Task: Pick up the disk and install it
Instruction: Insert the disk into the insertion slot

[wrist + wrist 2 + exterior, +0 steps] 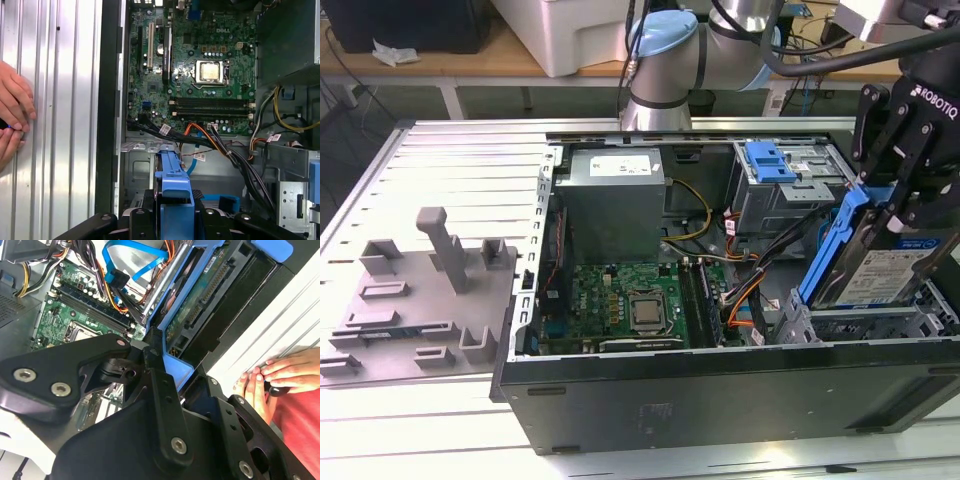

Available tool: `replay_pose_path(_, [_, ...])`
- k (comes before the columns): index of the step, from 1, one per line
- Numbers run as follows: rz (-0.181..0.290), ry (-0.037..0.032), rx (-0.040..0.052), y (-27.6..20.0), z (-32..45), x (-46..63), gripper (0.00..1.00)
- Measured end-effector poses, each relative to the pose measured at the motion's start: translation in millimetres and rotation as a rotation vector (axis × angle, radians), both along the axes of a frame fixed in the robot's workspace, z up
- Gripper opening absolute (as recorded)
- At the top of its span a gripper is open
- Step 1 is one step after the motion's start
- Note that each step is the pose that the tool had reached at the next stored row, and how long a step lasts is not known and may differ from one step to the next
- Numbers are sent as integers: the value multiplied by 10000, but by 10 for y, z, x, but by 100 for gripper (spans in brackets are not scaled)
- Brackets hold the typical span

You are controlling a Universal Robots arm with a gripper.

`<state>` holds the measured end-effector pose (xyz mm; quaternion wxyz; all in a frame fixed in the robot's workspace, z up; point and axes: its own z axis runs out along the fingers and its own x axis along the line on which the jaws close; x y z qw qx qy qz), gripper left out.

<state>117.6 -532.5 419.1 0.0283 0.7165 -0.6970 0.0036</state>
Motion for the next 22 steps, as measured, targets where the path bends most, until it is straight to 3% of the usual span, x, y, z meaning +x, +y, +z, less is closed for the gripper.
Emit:
replay_pose_path(18, [0,0,0,0,-65,0,36])
replay_pose_path(22, [0,0,0,0,-118,0,36])
